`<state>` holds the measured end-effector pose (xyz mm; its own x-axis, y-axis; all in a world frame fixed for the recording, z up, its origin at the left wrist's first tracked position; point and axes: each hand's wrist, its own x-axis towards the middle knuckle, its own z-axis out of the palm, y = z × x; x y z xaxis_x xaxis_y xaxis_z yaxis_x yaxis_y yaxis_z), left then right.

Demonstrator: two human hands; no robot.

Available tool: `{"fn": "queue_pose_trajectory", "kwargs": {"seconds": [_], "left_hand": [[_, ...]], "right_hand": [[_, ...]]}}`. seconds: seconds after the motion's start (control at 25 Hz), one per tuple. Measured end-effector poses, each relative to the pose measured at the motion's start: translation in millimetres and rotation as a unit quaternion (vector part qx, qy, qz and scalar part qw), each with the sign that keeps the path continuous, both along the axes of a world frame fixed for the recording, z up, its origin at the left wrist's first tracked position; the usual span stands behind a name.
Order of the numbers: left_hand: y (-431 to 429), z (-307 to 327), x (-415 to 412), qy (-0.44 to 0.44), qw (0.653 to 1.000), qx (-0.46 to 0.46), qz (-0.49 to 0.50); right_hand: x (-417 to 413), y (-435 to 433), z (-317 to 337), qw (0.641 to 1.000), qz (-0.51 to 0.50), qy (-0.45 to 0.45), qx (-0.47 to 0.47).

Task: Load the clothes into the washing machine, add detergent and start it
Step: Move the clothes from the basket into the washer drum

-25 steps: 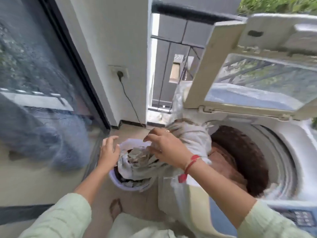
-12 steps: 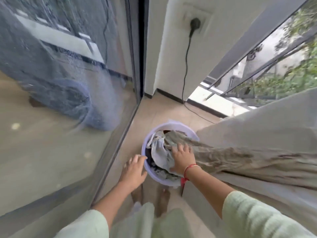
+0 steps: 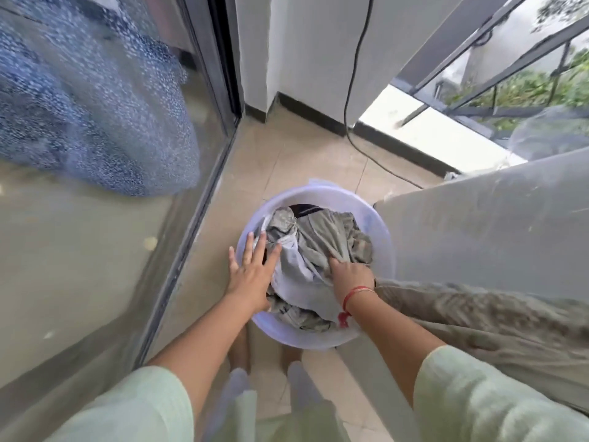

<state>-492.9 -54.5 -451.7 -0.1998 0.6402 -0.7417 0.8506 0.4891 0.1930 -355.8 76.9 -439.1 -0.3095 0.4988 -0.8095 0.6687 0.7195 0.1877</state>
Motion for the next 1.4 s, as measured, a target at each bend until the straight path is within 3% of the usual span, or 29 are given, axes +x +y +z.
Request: {"fn": "queue_pose_trajectory", "kwargs": {"seconds": [0.16, 0.24, 0.36, 0.44, 0.52, 0.6, 0.64, 0.72, 0.8, 0.88, 0.96, 1.0, 1.08, 1.16, 1.24, 1.32, 1.4], "left_hand": [[-1, 0, -1, -0.02, 0.997, -0.055, 0.052], [8, 6, -2, -0.048, 0.987, 0.038, 0.146], [29, 21, -14, -0.027, 0.94, 0.208, 0.27], [36, 26, -23, -0.027, 0.96, 0.209, 0.185], [36, 25, -22, -0.055, 0.984, 0.165, -0.043], [33, 20, -3, -0.076, 0.969, 0.113, -0.206], [33, 16, 12, -0.094, 0.968, 0.096, -0.21], [36, 10, 36, -0.146, 0.977, 0.105, -0.116], [40, 8, 45, -0.206, 0.963, 0.17, 0.007], [44, 11, 38, -0.245, 0.937, 0.228, 0.096], [45, 19, 26, -0.249, 0.921, 0.261, 0.144], [44, 22, 21, -0.244, 0.921, 0.263, 0.152], [37, 25, 20, -0.238, 0.923, 0.265, 0.147], [27, 23, 25, -0.234, 0.924, 0.265, 0.144], [20, 17, 29, -0.23, 0.922, 0.268, 0.158], [17, 16, 31, -0.22, 0.924, 0.271, 0.159], [17, 16, 31, -0.212, 0.925, 0.277, 0.151]], "right_hand": [[-27, 33, 108, 0.986, -0.117, 0.112, 0.041], [-18, 32, 162, 0.979, -0.142, 0.133, 0.058], [20, -33, 183, 0.98, -0.11, 0.15, 0.066], [41, -70, 172, 0.979, -0.129, 0.156, 0.027], [60, -84, 150, 0.988, -0.085, 0.124, -0.023], [68, -88, 133, 0.991, -0.065, 0.118, -0.026], [69, -88, 131, 0.99, -0.048, 0.119, -0.056], [68, -78, 127, 0.984, -0.073, 0.135, -0.089], [73, -54, 120, 0.949, -0.227, 0.153, -0.153], [72, -36, 131, 0.86, -0.421, 0.23, -0.172], [61, -16, 137, 0.765, -0.543, 0.343, -0.041], [52, -2, 134, 0.746, -0.554, 0.368, 0.031], [20, 31, 124, 0.758, -0.558, 0.334, 0.044], [-19, 55, 104, 0.817, -0.519, 0.237, -0.083], [-46, 57, 84, 0.879, -0.432, 0.082, -0.186], [-53, 51, 73, 0.883, -0.411, 0.014, -0.225], [-46, 49, 61, 0.862, -0.452, 0.014, -0.229]]}}
